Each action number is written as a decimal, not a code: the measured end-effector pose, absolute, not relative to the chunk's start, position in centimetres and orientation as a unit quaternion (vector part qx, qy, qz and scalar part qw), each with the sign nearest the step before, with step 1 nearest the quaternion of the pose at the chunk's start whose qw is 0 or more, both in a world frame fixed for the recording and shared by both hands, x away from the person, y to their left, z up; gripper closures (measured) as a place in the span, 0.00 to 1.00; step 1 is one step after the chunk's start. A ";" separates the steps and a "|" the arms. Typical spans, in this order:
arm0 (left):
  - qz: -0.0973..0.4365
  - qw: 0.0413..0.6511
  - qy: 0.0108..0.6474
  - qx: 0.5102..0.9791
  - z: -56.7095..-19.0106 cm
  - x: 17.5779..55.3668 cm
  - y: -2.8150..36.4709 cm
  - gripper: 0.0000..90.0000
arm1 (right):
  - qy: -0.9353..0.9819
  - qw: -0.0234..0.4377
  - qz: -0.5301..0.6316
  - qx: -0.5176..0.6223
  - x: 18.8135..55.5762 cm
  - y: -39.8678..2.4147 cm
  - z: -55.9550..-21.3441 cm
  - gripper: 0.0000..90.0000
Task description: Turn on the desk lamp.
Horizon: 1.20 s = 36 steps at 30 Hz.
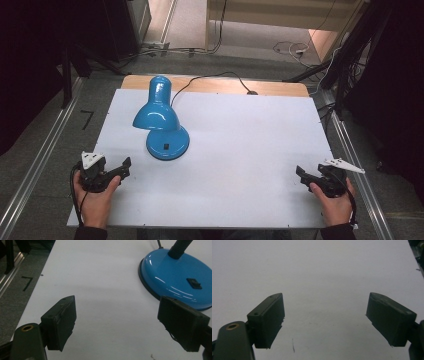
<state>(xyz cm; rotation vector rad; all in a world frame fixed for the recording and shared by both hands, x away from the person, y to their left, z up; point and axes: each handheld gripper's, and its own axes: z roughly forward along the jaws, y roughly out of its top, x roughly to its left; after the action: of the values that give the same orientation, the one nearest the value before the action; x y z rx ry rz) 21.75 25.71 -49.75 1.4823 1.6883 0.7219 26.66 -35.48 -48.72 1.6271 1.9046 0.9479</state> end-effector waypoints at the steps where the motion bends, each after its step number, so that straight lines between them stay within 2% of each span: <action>1: 0.283 0.383 0.661 0.580 -49.7 21.8 25.7 0.18 | 0.690 0.231 0.349 0.590 26.5 -35.5 -48.6 0.15; 6: 0.276 0.386 0.658 0.585 -49.8 22.1 25.5 0.20 | 0.684 0.214 0.365 0.595 26.7 -36.0 -48.5 0.15; 36: 0.278 0.395 0.652 0.585 -49.5 23.7 24.3 0.20 | 0.681 0.209 0.368 0.598 27.1 -36.4 -48.7 0.14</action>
<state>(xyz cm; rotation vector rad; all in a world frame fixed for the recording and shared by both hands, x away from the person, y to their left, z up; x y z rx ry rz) 23.74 24.33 -49.52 1.4827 1.6517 0.7036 27.08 -36.44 -48.69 1.6633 1.8948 1.0236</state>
